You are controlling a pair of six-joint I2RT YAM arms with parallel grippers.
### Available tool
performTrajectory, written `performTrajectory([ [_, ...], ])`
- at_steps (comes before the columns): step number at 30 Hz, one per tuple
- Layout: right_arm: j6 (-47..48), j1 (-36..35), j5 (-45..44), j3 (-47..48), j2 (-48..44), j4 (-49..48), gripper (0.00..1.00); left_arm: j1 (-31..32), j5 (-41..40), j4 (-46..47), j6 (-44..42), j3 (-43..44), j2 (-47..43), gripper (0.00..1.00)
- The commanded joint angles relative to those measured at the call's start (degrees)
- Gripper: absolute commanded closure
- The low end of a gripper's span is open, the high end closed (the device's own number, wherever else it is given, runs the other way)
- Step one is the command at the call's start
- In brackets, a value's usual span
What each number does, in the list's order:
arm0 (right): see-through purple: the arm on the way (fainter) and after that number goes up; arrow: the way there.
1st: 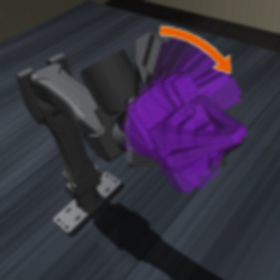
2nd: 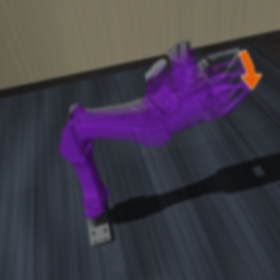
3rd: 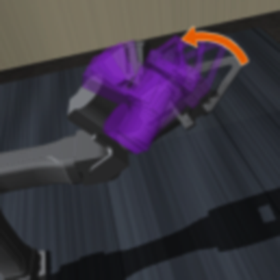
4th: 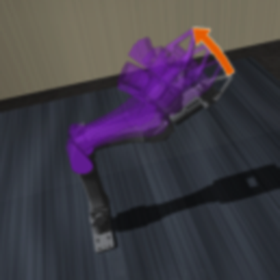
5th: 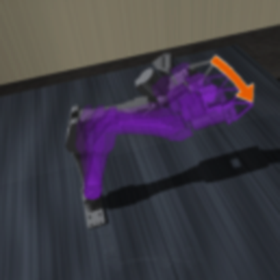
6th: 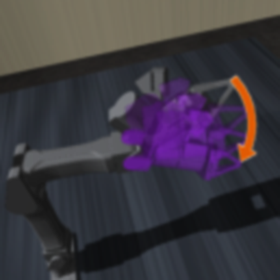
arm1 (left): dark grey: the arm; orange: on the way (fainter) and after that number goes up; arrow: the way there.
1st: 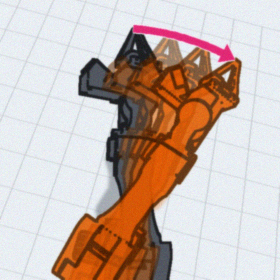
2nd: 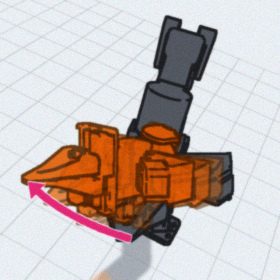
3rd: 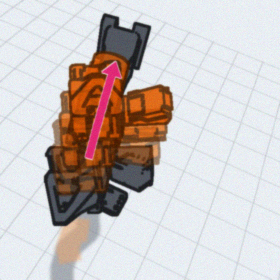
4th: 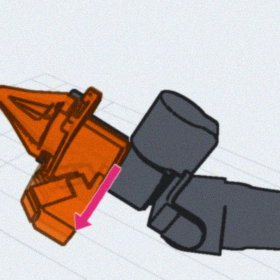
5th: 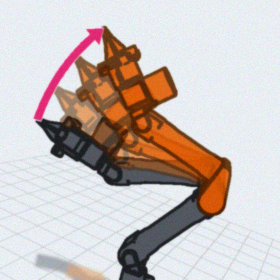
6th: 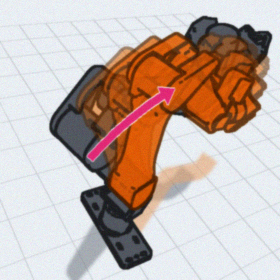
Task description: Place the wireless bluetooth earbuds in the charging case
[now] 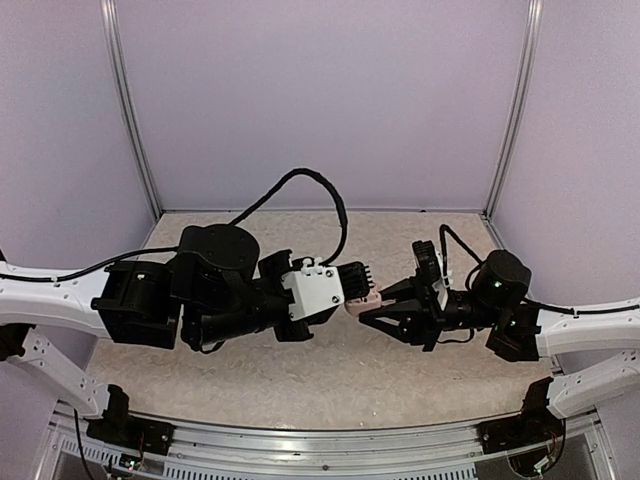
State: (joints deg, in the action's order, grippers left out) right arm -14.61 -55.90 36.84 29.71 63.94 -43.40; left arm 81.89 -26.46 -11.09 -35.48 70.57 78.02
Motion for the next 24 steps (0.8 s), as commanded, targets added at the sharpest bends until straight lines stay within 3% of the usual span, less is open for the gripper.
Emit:
performTrajectory([
  [1, 0.1, -0.6, -0.5, -0.1, -1.4, -3.5, 1.00, 0.2, -1.9, -2.8, -2.7, -1.9, -0.7, 0.66],
  [10, 0.1, -0.6, -0.6, 0.0, -1.1, -3.7, 1.00, 0.1, -0.5, -1.2, -2.8, -5.8, -6.2, 0.61],
  [24, 1.7, -0.6, -9.4, 2.2, -1.8, 2.0, 1.00, -3.9, 16.5, 8.8, 18.6, -7.1, -11.5, 0.72],
])
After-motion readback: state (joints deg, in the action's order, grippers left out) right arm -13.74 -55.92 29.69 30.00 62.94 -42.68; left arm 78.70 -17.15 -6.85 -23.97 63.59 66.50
